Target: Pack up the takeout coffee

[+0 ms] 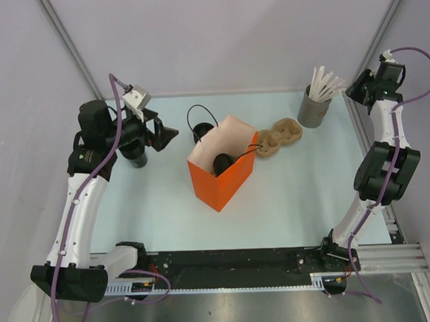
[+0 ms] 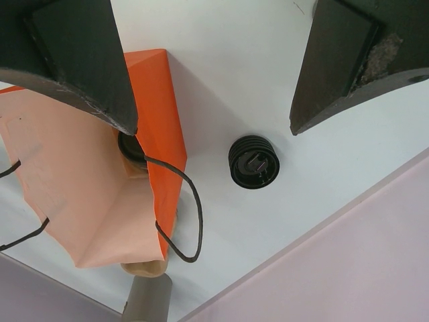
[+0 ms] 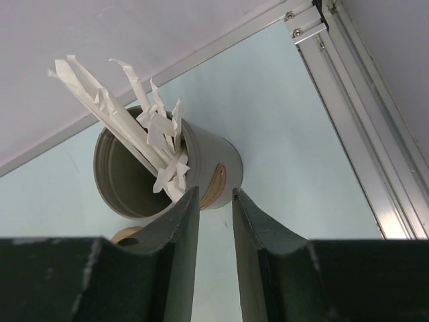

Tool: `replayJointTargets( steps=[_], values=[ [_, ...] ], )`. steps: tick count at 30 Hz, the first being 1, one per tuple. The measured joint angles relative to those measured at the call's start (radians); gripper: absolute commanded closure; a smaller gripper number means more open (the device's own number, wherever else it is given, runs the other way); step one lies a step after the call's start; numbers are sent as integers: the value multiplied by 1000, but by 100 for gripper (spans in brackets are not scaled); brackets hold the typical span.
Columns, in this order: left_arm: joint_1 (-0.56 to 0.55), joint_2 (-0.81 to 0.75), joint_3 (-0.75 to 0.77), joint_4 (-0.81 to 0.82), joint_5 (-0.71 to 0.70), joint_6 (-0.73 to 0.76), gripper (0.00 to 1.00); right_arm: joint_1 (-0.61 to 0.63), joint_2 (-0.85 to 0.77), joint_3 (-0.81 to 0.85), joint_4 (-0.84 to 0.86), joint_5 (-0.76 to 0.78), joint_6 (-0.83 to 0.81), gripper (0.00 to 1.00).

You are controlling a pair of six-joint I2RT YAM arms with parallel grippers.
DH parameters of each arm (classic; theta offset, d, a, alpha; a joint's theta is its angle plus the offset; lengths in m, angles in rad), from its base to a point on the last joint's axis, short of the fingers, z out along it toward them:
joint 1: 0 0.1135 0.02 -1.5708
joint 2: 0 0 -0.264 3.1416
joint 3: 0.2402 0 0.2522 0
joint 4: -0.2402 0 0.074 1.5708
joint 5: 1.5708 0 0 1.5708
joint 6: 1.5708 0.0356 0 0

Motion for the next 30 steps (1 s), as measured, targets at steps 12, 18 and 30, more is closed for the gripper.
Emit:
replayJointTargets(
  steps=[12, 18, 30],
  values=[
    [0, 0, -3, 27, 0, -8, 0, -6, 38, 61, 13, -97, 59, 72],
    [0, 0, -17, 30, 0, -11, 0, -4, 64, 90, 14, -101, 68, 76],
    [0, 0, -17, 37, 1, -18, 0, 8, 92, 104, 13, -100, 67, 93]
  ],
)
